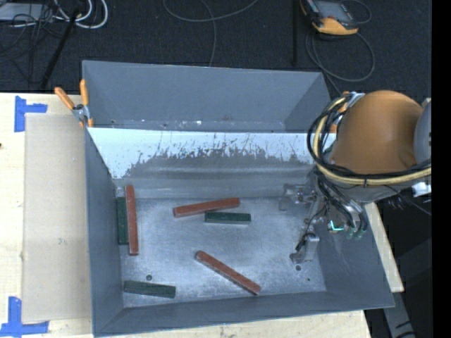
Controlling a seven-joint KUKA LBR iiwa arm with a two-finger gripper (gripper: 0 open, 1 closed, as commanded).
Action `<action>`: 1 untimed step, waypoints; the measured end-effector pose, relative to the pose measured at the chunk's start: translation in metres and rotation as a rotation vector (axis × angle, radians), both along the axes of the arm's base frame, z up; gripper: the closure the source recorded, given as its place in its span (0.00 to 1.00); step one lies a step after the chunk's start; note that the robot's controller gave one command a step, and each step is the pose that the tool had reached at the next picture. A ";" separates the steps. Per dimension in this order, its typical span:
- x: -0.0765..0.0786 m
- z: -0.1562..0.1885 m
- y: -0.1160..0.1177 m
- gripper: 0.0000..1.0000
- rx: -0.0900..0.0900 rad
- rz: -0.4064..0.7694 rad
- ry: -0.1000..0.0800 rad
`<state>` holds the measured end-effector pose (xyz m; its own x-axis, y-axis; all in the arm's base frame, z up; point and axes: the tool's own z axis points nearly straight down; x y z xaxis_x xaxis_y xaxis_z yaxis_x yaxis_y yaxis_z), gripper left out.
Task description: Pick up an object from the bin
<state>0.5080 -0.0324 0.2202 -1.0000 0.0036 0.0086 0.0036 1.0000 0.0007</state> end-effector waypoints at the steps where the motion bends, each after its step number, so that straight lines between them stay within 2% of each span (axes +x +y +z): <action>1: 0.002 0.003 0.000 1.00 -0.001 0.003 -0.007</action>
Offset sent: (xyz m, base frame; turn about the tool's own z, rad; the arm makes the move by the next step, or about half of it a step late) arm 0.0000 0.0000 0.0000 0.0000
